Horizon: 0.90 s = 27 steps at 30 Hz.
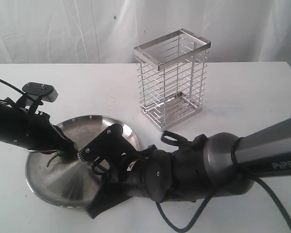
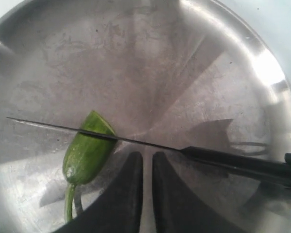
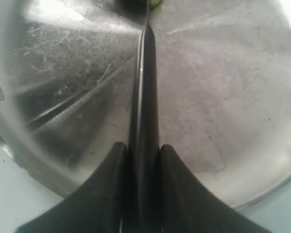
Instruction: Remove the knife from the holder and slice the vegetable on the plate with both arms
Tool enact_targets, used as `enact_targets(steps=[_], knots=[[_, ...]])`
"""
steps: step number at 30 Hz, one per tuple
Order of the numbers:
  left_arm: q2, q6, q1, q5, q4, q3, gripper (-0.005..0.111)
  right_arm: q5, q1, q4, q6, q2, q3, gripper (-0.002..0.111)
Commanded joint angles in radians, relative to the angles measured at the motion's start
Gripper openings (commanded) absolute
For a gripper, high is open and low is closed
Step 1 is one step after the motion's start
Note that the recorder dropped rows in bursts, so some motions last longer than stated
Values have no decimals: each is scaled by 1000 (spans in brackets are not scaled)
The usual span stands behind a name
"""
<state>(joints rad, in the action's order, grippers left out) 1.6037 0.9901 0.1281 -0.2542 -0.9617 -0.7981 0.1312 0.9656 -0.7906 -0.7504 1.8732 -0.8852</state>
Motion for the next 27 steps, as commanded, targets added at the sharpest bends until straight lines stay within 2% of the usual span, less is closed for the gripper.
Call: enact_targets(steps=[1,19,27], knots=[[23,-4,23,3,-32,4,14,6,-7,6,-13,13,-3,0],[32,3,23,-9,-63,-29,14,2,-7,6,-13,16,-3,0],[105,18,27,9,-67,-29,14,2,-7,6,-14,16,-3,0]])
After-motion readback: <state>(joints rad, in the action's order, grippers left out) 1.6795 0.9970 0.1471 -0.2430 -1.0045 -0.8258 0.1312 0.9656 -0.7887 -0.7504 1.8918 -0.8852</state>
